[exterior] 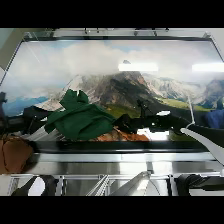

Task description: Fold the shirts.

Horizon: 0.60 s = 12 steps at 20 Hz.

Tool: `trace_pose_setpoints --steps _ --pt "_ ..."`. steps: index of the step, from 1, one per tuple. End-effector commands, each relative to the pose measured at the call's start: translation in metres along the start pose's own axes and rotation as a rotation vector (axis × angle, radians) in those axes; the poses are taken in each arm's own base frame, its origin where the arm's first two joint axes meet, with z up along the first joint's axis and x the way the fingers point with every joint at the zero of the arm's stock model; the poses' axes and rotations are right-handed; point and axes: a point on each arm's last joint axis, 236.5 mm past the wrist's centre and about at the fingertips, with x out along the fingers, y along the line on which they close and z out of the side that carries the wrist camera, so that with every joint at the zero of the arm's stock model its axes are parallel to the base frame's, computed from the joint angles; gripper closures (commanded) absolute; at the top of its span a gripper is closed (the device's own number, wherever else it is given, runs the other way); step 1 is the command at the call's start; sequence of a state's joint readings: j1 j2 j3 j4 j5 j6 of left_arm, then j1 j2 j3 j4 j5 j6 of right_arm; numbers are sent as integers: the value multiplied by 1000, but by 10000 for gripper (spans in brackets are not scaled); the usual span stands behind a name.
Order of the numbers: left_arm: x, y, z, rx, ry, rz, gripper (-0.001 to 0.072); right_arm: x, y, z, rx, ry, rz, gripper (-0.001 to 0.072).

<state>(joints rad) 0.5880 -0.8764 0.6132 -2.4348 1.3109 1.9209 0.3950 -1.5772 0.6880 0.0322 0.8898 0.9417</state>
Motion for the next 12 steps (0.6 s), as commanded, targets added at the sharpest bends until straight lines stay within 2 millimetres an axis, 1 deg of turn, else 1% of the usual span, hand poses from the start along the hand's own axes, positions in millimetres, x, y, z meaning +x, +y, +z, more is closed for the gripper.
trace_pose_setpoints --steps 1,2,3,4,5,6,8,9,11,12 --pt "-16 25 17 -56 -147 56 6 20 17 12 -23 -38 11 233" --pt "-19 28 19 -64 -160 60 6 23 23 16 -41 -46 14 285" --pt "-21 32 21 -70 -169 70 6 26 30 18 -51 -47 25 395" --pt "-22 38 21 -70 -172 94 5 28 36 21 -55 -50 38 473" --pt "-24 46 21 -64 -172 127 5 29 40 23 -68 -52 45 609" --pt "-25 55 21 -54 -172 168 6 28 42 25 -83 -56 48 685" --pt "-28 74 19 -27 -166 252 5 26 38 26 -94 -55 34 686" --pt "-29 79 20 -25 -165 271 4 24 33 27 -109 -52 17 687" --pt "-22 82 18 -48 -136 255 5 16 24 35 -122 -59 -11 686" --pt "-14 83 14 -55 -99 248 5 10 19 41 -120 -70 -23 687"
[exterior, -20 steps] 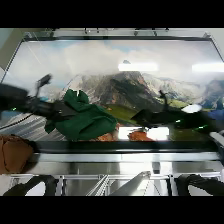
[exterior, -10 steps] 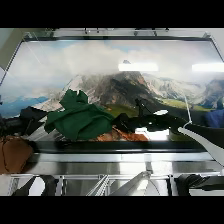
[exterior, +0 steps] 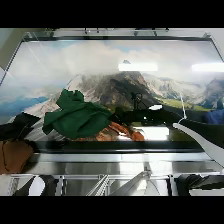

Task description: Fold the shirts.

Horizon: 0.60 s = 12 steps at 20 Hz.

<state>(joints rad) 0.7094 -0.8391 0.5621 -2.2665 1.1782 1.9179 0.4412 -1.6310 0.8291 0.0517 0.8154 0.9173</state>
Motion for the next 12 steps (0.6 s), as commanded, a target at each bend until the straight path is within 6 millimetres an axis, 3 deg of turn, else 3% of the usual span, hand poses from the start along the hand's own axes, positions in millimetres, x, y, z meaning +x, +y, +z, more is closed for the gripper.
trace_pose_setpoints --steps 1,5,8,10,12 --pt "19 9 -14 0 96 20 4 -17 -18 17 -16 -20 -55 687" --pt "67 -17 -52 61 299 -31 5 -71 -49 50 -18 -81 -180 687" --pt "105 -54 -77 96 384 -104 5 -117 -65 64 -38 -124 -279 687" --pt "128 -74 -95 150 446 -118 5 -128 -65 65 -46 -143 -287 687" --pt "147 -104 -111 207 504 -151 5 -126 -65 62 -49 -131 -286 687"
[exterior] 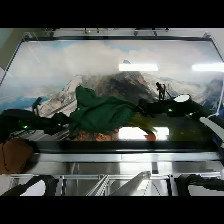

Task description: Fold the shirts.

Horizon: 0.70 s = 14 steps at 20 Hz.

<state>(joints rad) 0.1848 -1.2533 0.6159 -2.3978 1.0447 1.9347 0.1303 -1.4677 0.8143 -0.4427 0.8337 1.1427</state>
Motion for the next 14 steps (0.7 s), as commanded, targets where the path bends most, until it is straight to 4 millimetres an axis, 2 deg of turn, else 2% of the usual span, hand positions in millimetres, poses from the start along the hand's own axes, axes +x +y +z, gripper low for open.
trace_pose_setpoints --steps 1,2,3,4,5,7,9,10,11,12,14 --pt "51 -50 -4 101 92 -45 7 -8 -9 -3 -18 8 -42 687" --pt "61 -66 -4 161 112 -46 60 -6 -8 -6 -23 16 -43 687" --pt "69 -82 -3 210 123 -51 241 -5 -8 -8 -28 21 -45 687" --pt "73 -98 -5 257 142 -63 533 -6 -8 -9 -28 25 -43 687" --pt "72 -111 -5 301 154 -73 684 -6 -8 -9 -27 25 -42 687" --pt "56 -135 -2 360 165 -110 685 -14 -5 -7 -29 25 -27 687" --pt "17 -162 2 412 154 -169 685 -38 9 1 -53 -7 17 687" --pt "-12 -179 2 449 141 -205 685 -58 25 9 -86 -45 65 687" --pt "-47 -198 0 502 115 -234 685 -84 48 18 -136 -98 132 687" --pt "-82 -218 -2 562 72 -253 685 -120 79 27 -214 -171 211 687" --pt "-164 -264 -11 708 -82 -274 685 -205 148 32 -398 -347 342 687"
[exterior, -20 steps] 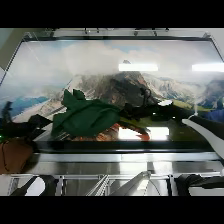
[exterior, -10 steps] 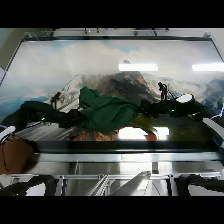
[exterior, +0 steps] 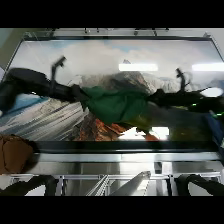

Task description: Fold the shirts.

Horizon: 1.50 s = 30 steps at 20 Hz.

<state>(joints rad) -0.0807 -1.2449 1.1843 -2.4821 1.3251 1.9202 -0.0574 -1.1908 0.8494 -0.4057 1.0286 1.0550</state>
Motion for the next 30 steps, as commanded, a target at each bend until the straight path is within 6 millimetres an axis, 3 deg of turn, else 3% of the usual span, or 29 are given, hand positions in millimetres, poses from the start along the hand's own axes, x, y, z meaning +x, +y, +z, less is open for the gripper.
trace_pose_setpoints --steps 1,3,5,7,9,10,12,14,16,18,21,23,24,25,26,29,30 --pt "-111 -106 16 259 -170 7 684 -116 136 37 -329 -271 238 687" --pt "-179 -177 23 460 -375 58 678 -193 224 33 -563 -497 298 686" --pt "-232 -235 16 578 -539 92 677 -248 290 7 -757 -679 287 686" --pt "-256 -266 2 646 -605 114 677 -277 328 -20 -863 -788 283 686" --pt "-259 -270 0 652 -612 115 677 -283 334 -28 -884 -818 263 687" --pt "-253 -261 4 629 -592 111 676 -277 324 -22 -856 -797 241 686" --pt "-227 -226 15 537 -488 98 676 -253 292 -6 -747 -689 236 686" --pt "-182 -180 21 416 -320 53 676 -219 247 9 -598 -552 249 686" --pt "-125 -129 26 290 -150 9 676 -176 189 21 -407 -438 257 686" --pt "-64 -75 25 182 5 -31 675 -120 123 21 -193 -325 242 685" --pt "18 13 18 -29 168 -55 676 -33 5 -1 71 -187 76 685" --pt "60 63 12 -122 230 -63 674 5 -57 -10 139 -134 -27 685" --pt "77 83 9 -126 251 -72 662 17 -82 -10 173 -135 -55 686" --pt "89 97 8 -118 267 -78 488 26 -103 -5 202 -150 -82 685" --pt "96 106 12 -125 273 -79 368 30 -119 1 218 -159 -104 685" --pt "91 119 48 -84 212 -64 363 17 -138 44 192 -238 -134 657" --pt "81 120 65 -69 172 -53 363 4 -133 65 172 -279 -121 377"
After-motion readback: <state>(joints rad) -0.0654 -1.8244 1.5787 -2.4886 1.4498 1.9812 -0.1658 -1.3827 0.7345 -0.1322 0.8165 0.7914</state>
